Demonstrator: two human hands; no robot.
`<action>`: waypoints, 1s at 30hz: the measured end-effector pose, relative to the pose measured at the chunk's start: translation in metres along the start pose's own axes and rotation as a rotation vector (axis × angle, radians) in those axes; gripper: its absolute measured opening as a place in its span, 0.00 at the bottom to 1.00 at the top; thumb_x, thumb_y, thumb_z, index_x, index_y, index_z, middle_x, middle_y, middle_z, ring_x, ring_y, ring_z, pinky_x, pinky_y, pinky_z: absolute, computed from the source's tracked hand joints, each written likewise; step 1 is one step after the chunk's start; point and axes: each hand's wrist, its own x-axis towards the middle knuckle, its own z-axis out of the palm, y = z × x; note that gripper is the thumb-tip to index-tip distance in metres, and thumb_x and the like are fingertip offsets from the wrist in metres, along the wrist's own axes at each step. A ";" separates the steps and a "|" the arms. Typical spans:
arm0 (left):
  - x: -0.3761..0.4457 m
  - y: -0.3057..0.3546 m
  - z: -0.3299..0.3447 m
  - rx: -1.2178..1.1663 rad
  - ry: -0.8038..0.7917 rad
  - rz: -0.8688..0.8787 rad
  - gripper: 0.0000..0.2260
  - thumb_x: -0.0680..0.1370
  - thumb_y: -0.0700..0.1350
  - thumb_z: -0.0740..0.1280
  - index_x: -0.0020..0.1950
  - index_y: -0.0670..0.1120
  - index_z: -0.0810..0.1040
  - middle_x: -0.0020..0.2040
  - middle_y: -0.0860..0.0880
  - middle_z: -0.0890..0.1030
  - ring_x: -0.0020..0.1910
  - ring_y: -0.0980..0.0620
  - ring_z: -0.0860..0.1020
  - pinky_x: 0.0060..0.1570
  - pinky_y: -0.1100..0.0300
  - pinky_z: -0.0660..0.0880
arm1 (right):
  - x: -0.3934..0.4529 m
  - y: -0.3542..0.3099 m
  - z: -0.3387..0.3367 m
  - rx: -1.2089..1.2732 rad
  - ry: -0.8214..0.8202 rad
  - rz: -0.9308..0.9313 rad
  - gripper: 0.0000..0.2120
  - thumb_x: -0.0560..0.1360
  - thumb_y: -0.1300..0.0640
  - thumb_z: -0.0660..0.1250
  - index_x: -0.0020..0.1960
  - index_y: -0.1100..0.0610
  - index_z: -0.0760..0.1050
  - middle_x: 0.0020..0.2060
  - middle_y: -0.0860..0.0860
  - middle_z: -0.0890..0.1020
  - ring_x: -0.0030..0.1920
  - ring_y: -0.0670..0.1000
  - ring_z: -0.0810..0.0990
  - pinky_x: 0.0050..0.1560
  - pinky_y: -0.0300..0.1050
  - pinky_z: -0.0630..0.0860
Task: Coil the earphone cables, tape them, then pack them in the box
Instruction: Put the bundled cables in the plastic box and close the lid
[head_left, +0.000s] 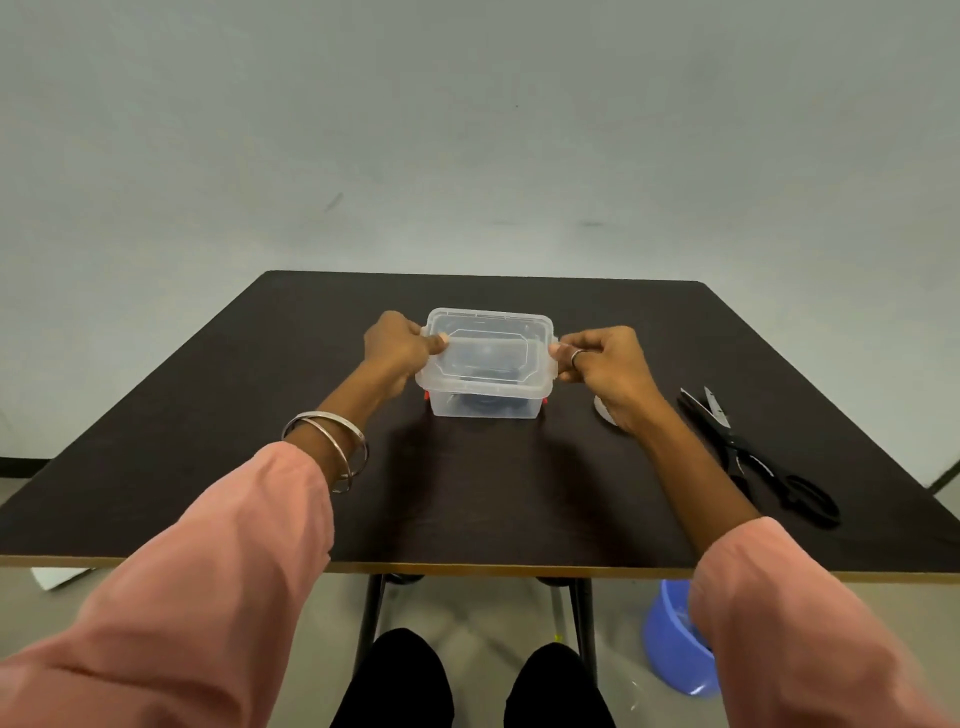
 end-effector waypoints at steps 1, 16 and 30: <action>0.000 -0.001 0.002 0.021 0.021 0.020 0.14 0.75 0.44 0.72 0.57 0.38 0.80 0.53 0.42 0.81 0.47 0.45 0.81 0.47 0.54 0.79 | 0.001 0.001 0.002 -0.030 0.005 -0.015 0.11 0.73 0.58 0.72 0.52 0.63 0.81 0.44 0.56 0.85 0.44 0.57 0.84 0.44 0.45 0.82; 0.005 -0.020 0.003 0.086 -0.113 -0.095 0.15 0.80 0.50 0.64 0.56 0.38 0.79 0.51 0.39 0.82 0.34 0.50 0.76 0.31 0.59 0.73 | 0.014 0.018 0.021 -0.216 0.044 0.002 0.13 0.76 0.54 0.68 0.57 0.60 0.80 0.52 0.54 0.83 0.48 0.51 0.81 0.50 0.46 0.80; 0.011 -0.024 -0.005 -0.281 -0.042 -0.287 0.21 0.70 0.45 0.76 0.57 0.35 0.77 0.51 0.39 0.82 0.41 0.46 0.83 0.30 0.54 0.82 | 0.027 0.020 0.020 0.038 0.076 0.314 0.19 0.69 0.54 0.76 0.47 0.70 0.79 0.40 0.59 0.84 0.35 0.54 0.81 0.35 0.47 0.81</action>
